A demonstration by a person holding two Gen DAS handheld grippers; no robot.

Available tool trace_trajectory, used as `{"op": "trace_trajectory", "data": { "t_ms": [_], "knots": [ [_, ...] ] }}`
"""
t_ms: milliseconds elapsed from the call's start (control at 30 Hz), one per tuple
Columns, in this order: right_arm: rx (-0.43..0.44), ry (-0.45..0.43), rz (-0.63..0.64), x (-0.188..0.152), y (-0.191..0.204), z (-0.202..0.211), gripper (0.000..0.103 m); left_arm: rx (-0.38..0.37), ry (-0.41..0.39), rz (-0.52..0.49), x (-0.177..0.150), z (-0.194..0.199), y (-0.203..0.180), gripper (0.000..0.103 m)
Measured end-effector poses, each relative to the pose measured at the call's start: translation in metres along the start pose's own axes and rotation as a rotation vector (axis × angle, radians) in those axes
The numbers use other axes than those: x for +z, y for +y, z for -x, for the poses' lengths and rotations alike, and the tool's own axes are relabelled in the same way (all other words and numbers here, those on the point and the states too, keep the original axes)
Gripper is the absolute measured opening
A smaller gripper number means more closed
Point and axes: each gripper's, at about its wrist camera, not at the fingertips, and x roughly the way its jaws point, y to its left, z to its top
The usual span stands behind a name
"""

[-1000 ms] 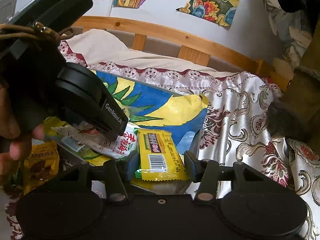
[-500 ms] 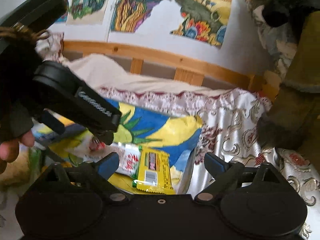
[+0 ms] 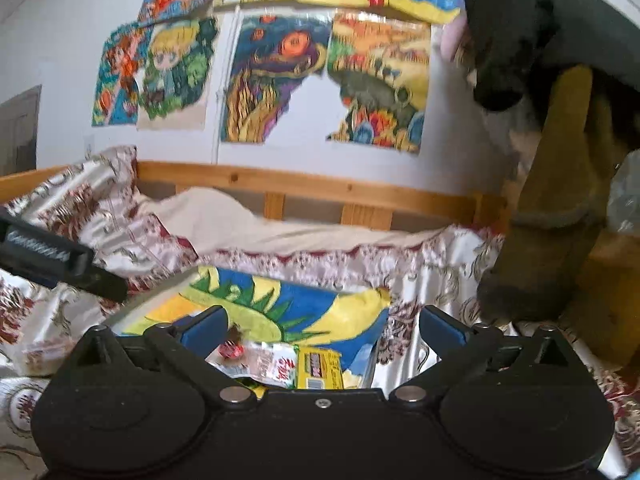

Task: Organize snacks
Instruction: 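Raise both open tools away from the tray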

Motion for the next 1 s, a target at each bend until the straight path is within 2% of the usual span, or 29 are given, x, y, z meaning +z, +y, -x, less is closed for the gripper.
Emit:
{"op": "trace_trajectory", "data": {
  "t_ms": [433,733,1000],
  "knots": [
    [0.055,-0.086,-0.036,0.003,0.019,0.092,0.102,-0.029,-0.12,-0.022,-0.047,0.093,0.011,0.102],
    [0.055,-0.159,-0.004,-0.01,0.044,0.149,0.102,-0.014,-0.123,-0.044,-0.091,0.117,0.02,0.102],
    [0.06,-0.13,-0.034,-0.02,0.054,0.167,0.102,0.013,-0.111,-0.049,-0.113,0.13,0.029,0.102]
  ]
}}
